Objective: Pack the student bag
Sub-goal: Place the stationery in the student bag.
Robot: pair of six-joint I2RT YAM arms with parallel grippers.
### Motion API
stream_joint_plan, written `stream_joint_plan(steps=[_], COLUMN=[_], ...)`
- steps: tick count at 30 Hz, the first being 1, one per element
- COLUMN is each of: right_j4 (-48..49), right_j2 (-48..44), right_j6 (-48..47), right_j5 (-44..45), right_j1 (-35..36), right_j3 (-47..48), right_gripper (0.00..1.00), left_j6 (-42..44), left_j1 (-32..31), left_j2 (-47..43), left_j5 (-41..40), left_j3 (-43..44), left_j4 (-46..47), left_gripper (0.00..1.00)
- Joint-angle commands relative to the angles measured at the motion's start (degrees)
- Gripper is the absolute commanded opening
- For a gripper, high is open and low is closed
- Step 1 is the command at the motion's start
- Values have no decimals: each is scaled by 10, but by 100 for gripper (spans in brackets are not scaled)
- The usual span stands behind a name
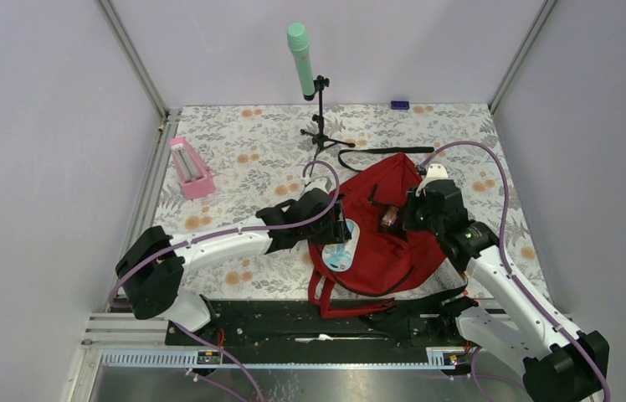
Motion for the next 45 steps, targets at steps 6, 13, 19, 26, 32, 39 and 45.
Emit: stream_joint_plan(steps=[6, 13, 19, 26, 32, 39, 45], right_j4=[7, 5, -7, -14, -18, -18, -23], right_j2=[-12, -12, -30, -39, -40, -37, -39], right_j6=[5, 11, 8, 6, 10, 13, 14], right_j5=[-19, -22, -22, -18, -21, -22, -22], right_j1=[3, 3, 3, 3, 3, 3, 3], right_j3=[20, 22, 21, 22, 29, 33, 35], right_gripper=[0, 0, 0, 0, 0, 0, 0], left_j6=[48, 58, 76, 81, 45, -10, -67], left_j1=[-6, 29, 52, 56, 56, 56, 56], left_j2=[-81, -59, -27, 14, 22, 7, -10], left_j5=[-33, 37, 64, 138, 182, 222, 242], left_j3=[-5, -18, -6, -14, -68, -115, -156], left_j4=[21, 27, 7, 37, 98, 174, 248], left_gripper=[81, 79, 79, 74, 57, 43, 39])
